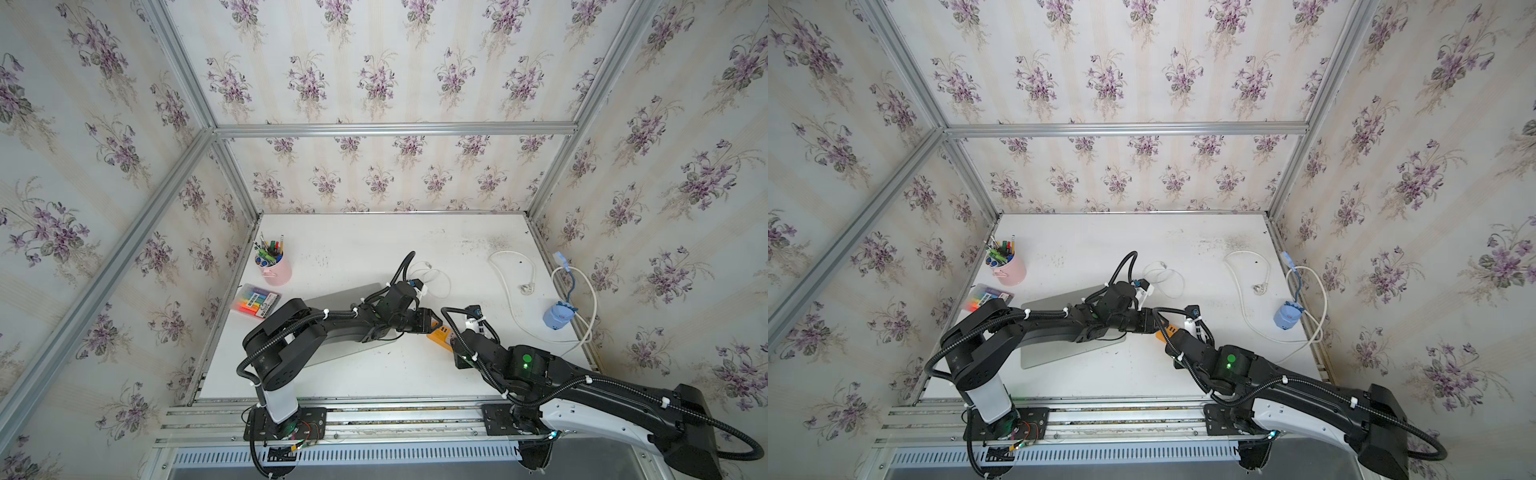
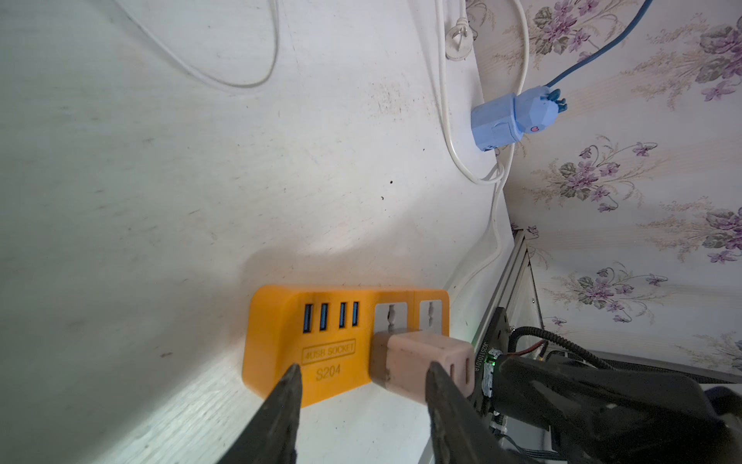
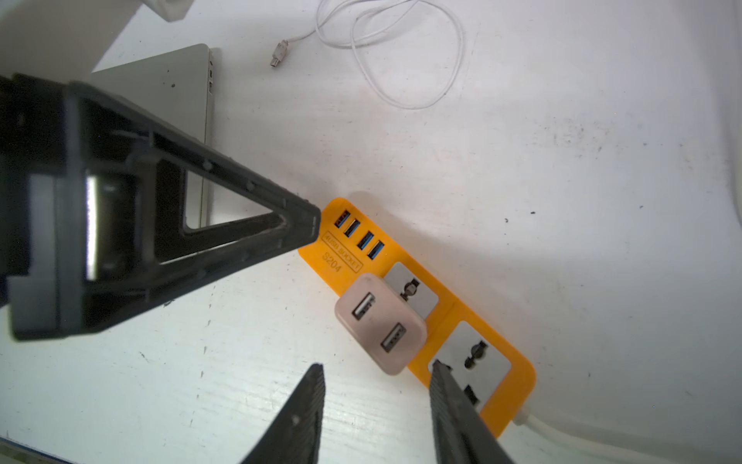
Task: Unplug the laptop charger
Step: Remove the plug from the socket.
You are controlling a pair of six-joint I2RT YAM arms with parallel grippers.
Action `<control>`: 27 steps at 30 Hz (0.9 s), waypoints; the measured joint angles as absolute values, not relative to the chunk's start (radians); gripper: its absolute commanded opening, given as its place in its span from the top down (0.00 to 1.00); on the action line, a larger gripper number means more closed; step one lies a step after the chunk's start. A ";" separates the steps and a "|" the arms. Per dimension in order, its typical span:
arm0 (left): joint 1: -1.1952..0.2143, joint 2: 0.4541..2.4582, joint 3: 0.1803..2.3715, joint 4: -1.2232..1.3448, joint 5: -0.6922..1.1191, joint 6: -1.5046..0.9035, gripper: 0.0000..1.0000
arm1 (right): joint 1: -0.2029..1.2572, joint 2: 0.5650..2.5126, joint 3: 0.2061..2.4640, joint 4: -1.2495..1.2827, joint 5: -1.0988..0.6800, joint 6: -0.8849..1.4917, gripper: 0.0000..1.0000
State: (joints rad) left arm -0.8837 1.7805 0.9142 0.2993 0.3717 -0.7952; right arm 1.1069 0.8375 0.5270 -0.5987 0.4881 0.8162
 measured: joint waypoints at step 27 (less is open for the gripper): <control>-0.894 1.847 0.952 0.324 0.390 -0.833 0.47 | 1.074 0.876 0.721 -0.542 0.452 0.508 0.42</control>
State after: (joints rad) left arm -0.8944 1.8469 0.9524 0.3244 0.3897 -0.8330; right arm 1.0740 0.8761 0.7208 -0.5415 0.4519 0.5076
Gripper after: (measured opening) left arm 0.524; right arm 0.577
